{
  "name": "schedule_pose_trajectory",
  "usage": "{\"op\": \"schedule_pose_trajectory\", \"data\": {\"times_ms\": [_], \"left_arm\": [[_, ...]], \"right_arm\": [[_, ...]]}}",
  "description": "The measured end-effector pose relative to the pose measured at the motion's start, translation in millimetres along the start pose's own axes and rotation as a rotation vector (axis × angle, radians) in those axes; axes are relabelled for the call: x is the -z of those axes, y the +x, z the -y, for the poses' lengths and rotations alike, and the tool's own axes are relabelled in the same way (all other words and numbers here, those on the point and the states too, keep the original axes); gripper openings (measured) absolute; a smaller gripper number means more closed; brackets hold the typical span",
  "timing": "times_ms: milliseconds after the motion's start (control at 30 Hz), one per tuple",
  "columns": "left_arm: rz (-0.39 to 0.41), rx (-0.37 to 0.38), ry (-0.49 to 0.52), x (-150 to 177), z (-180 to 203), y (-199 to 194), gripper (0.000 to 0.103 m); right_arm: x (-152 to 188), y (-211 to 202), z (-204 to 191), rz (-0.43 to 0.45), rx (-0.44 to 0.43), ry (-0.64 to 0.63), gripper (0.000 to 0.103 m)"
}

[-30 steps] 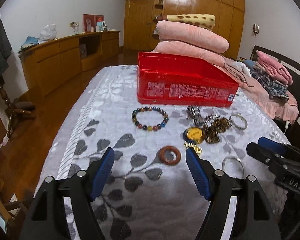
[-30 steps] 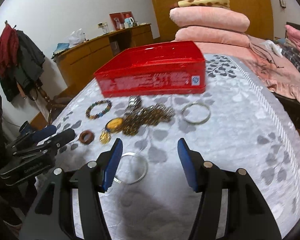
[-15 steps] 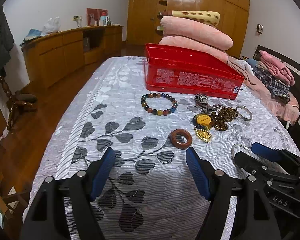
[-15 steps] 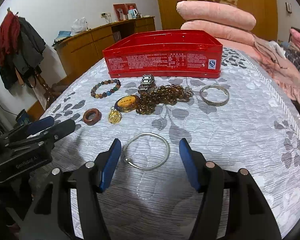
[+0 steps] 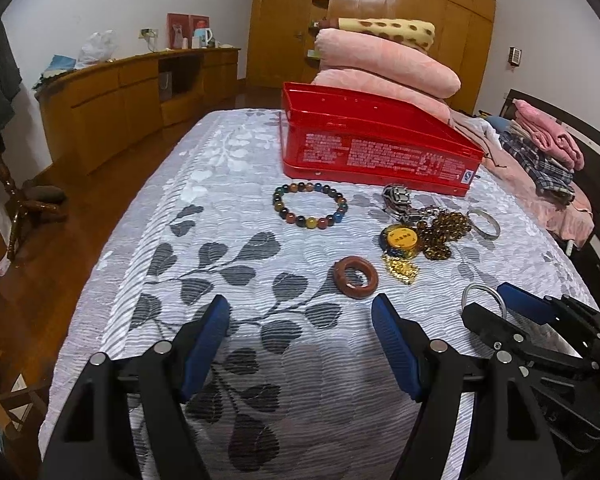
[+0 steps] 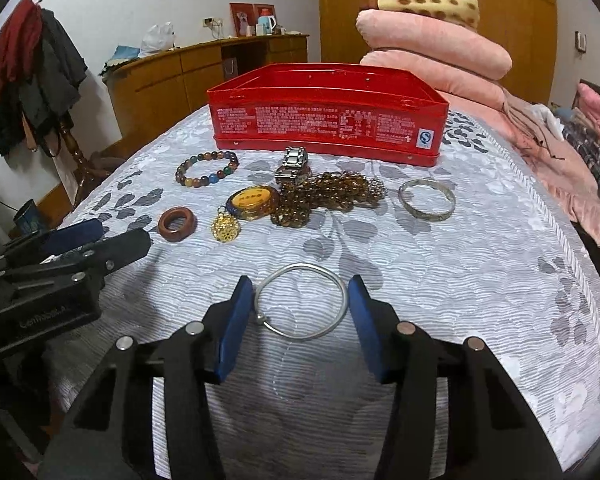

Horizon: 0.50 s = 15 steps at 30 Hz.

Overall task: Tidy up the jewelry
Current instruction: 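Grasp the silver bangle with the right tool while the left tool moves toward the wooden ring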

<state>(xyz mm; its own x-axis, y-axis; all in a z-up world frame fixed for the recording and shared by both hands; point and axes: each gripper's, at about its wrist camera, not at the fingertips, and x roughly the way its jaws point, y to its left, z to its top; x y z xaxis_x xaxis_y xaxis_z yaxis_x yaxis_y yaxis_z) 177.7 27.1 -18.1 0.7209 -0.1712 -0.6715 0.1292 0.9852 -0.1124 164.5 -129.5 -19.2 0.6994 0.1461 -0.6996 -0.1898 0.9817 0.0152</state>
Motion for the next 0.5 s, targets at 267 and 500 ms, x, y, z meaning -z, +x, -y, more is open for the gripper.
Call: {"op": "schedule_pose_trajectory", "data": {"times_ms": [267,500], "left_arm": [[-0.031,0.026,0.024,-10.2,17.6,12.1,0.073],[-0.084,0.017,0.023,-19.0,23.6,26.9,0.062]], "right_arm": [[-3.3,-1.2,20.5,-0.01,0.025,0.043,0.048],[-3.9,-0.1,33.2,-0.015,0.017,0.062,0.048]]}}
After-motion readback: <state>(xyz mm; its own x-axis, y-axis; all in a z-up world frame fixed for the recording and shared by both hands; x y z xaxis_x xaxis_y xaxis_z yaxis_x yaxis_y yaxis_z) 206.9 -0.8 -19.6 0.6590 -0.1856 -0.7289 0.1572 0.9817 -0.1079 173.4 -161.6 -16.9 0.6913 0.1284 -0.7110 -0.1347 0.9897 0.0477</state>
